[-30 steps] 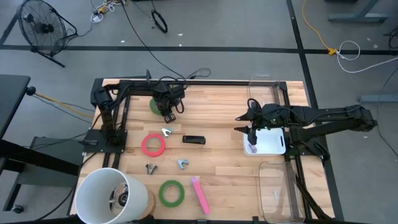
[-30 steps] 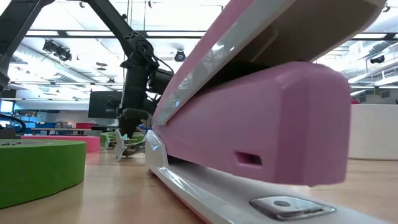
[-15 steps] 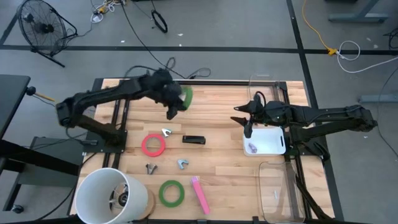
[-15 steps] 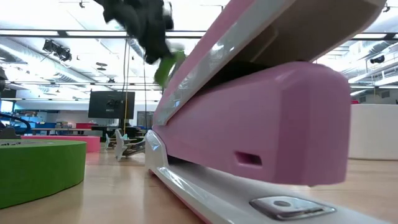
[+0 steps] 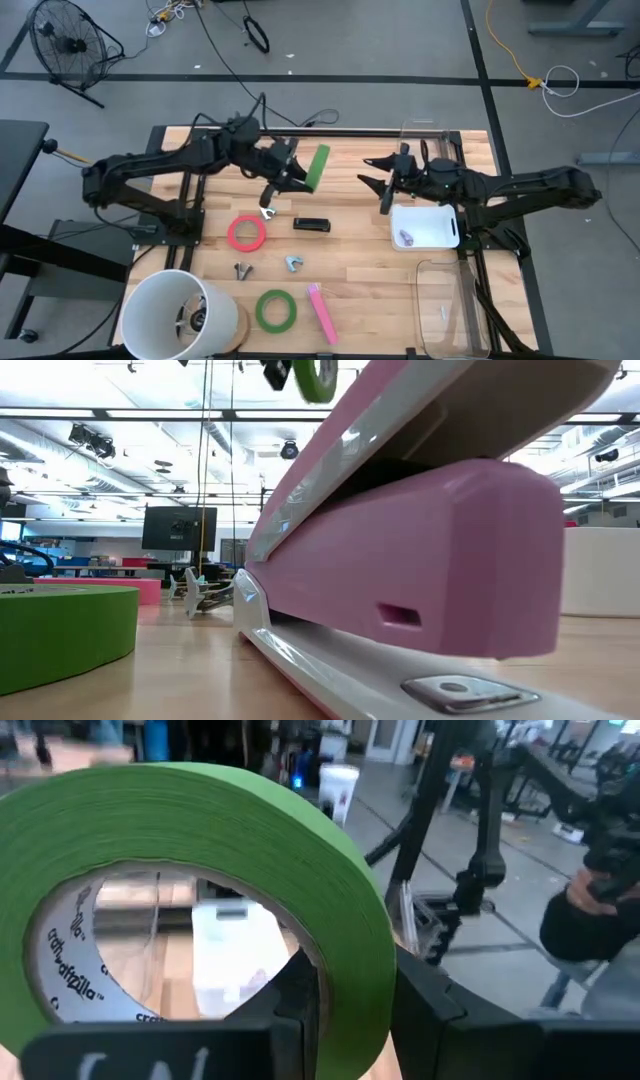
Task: Pick and place Stapler, Stapler remover, tape
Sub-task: Put the top green tape into the top transparent bin
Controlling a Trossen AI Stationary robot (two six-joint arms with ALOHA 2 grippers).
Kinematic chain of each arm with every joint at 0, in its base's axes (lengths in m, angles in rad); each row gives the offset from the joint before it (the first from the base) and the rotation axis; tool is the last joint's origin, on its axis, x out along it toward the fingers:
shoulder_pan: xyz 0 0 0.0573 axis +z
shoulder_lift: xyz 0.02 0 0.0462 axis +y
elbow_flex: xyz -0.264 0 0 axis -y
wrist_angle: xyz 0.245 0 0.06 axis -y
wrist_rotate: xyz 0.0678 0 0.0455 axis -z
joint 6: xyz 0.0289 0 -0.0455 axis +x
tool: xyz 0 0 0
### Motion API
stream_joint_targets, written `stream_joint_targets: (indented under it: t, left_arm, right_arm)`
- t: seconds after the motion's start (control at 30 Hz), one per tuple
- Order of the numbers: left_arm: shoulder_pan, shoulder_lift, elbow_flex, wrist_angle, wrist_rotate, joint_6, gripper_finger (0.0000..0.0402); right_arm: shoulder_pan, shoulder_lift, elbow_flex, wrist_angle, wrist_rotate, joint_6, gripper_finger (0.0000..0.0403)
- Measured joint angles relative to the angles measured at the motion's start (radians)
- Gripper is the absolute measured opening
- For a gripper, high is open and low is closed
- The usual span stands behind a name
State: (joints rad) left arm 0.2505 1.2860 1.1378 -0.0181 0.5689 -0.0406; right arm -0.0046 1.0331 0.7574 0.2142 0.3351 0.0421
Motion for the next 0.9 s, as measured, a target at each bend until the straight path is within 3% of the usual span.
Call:
stream_joint_targets:
  t: [0.3, 0.9]
  left_arm:
    - [-0.069, 0.059, 0.0, 0.047, -0.084, 0.027, 0.0086]
    - [-0.12, 0.151, 0.001, 0.189, -0.082, 0.048, 0.0086]
  right_arm:
    - [-0.024, 0.105, 0.0, 0.186, -0.01, -0.005, 0.0217]
    - [-0.054, 0.192, 0.0, 0.326, -0.067, -0.004, 0.0215]
